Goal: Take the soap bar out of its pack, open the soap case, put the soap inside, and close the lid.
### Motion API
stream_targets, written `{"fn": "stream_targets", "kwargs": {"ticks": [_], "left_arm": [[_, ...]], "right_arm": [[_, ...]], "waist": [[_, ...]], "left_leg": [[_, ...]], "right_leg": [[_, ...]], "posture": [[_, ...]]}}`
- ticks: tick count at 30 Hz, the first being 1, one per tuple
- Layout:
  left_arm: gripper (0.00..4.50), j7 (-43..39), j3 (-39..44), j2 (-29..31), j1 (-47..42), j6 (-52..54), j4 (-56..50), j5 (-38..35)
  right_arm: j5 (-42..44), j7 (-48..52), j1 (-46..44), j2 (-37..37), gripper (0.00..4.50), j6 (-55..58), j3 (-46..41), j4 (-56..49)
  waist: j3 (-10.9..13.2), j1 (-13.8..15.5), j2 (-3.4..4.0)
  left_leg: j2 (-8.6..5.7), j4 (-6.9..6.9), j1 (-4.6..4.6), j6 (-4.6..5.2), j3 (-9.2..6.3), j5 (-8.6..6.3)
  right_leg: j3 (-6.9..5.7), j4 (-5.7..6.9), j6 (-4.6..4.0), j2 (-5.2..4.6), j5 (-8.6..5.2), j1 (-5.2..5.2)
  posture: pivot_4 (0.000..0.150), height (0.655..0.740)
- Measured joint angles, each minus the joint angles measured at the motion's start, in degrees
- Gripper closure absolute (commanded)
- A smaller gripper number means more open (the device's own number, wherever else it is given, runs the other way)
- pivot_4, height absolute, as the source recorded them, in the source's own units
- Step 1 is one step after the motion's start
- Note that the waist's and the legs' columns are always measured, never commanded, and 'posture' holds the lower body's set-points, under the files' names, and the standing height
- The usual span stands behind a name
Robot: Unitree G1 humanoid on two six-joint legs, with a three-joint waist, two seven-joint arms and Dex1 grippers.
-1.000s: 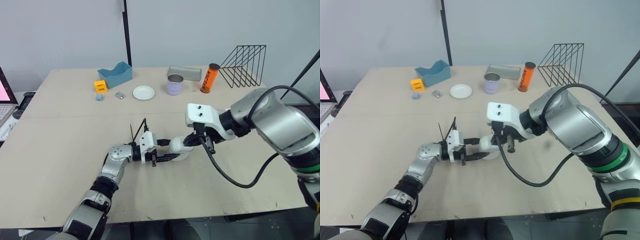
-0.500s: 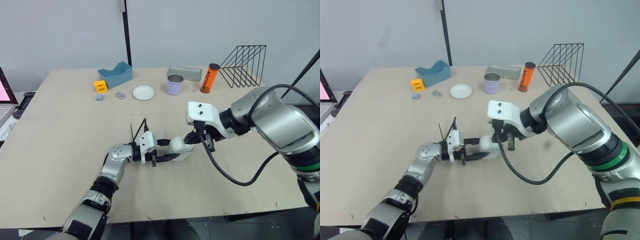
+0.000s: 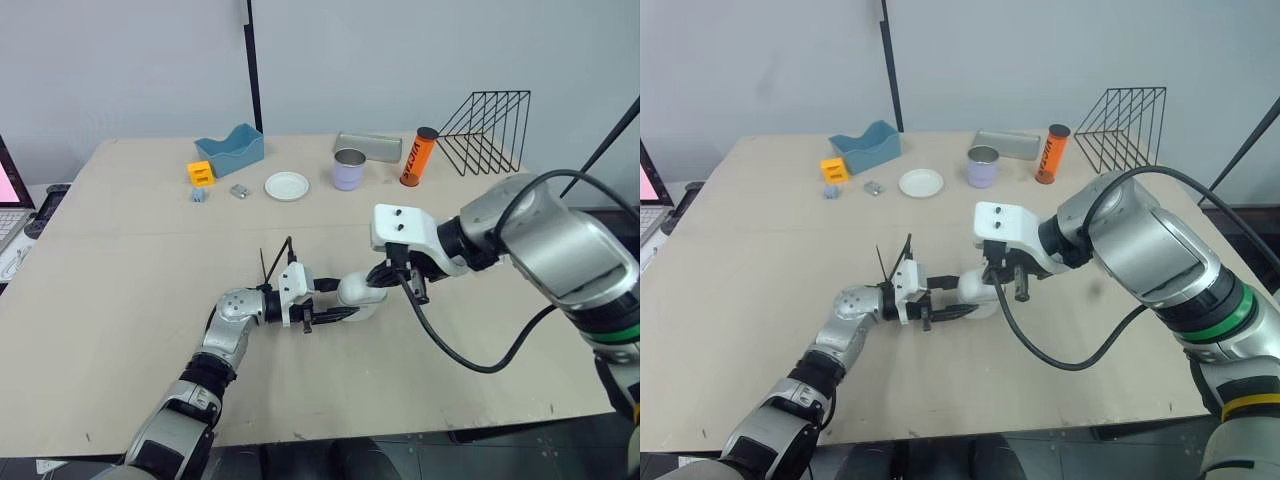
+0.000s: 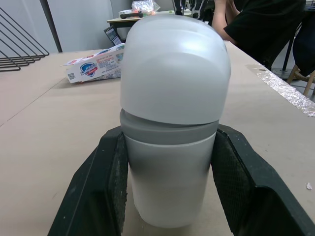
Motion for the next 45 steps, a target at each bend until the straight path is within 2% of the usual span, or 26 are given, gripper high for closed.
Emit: {"fn": "stream_targets", "kwargs": {"ticks": [32,45], "left_arm": [[2.62,0.1,0.0,0.1,0.1,0.6,-0.2,0.3],[2.62,0.0,0.1,0.4,0.1,0.6,-0.3,0.1]], "right_arm": [[-2.8,-0.2,1.1,0.3,4.36,-3.0,0.7,0.4],[-0.9,-1.2,-1.6,3.4,4.36,3.7,-0.5,4.0]], "waist": [[-0.3,0.0,-0.24],[-0.3,0.0,-0.31]], "left_leg": [[0.06,0.00,0.05,0.00,0.00,0.00],[0.09,-0.03,-0.01,0.00,0.02,-0.01]], "right_leg": [[-0.05,0.00,-0.06,0.01,-0.03,0.04],[-0.10,0.00,-0.19,0.00,-0.06,-0.05]], "posture": [[0.150,0.7393],[0.150,0.7393]]}}
